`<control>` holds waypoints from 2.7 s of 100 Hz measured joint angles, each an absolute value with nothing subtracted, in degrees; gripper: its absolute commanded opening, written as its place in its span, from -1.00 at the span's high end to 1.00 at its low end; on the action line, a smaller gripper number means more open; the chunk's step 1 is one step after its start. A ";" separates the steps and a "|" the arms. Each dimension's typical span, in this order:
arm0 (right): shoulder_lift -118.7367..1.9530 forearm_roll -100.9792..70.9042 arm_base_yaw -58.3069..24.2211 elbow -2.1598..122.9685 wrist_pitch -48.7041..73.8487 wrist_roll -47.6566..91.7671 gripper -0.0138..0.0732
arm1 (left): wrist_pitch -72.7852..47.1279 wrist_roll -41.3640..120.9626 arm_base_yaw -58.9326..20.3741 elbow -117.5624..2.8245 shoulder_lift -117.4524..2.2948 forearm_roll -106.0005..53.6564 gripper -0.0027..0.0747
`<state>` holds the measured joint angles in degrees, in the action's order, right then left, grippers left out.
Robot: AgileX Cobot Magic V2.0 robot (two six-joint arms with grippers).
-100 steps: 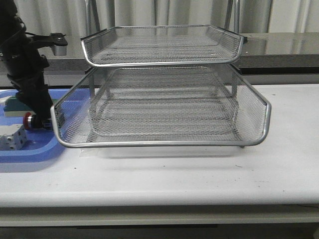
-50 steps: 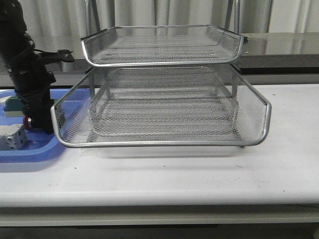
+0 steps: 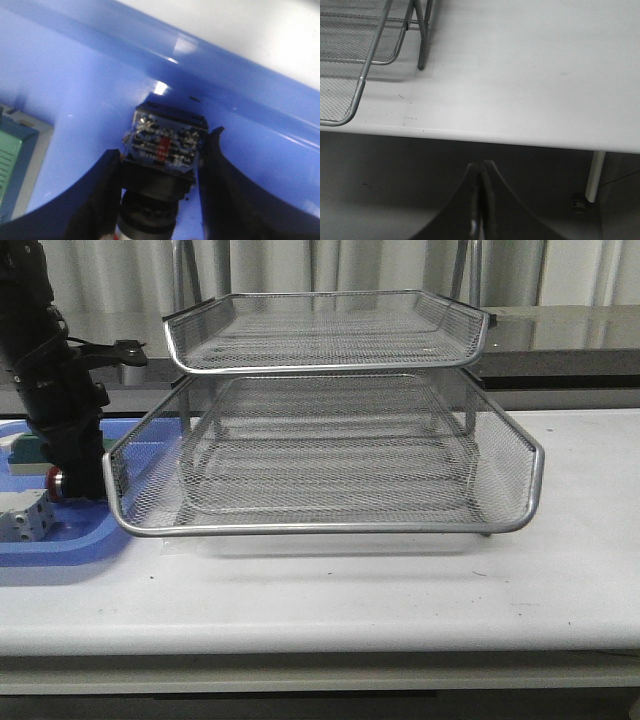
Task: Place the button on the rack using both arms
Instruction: 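Lower the left gripper and close it on the red button's blue contact block, then lift the red button and carry it into the pulled-out middle tray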
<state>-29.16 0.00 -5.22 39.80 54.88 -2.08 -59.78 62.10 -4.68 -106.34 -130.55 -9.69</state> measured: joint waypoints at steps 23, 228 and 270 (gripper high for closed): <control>-29.16 0.00 -5.22 39.80 54.88 -2.08 0.84 | -61.25 62.10 -4.68 -106.34 -129.79 -8.70 0.78; -29.16 0.00 -5.22 39.80 54.88 -2.08 0.84 | -67.21 56.47 -38.10 -96.77 -105.19 -9.37 0.78; -29.16 0.30 -5.22 39.80 54.88 -2.08 0.84 | -64.79 56.47 -38.34 -96.77 -109.59 -9.42 -0.13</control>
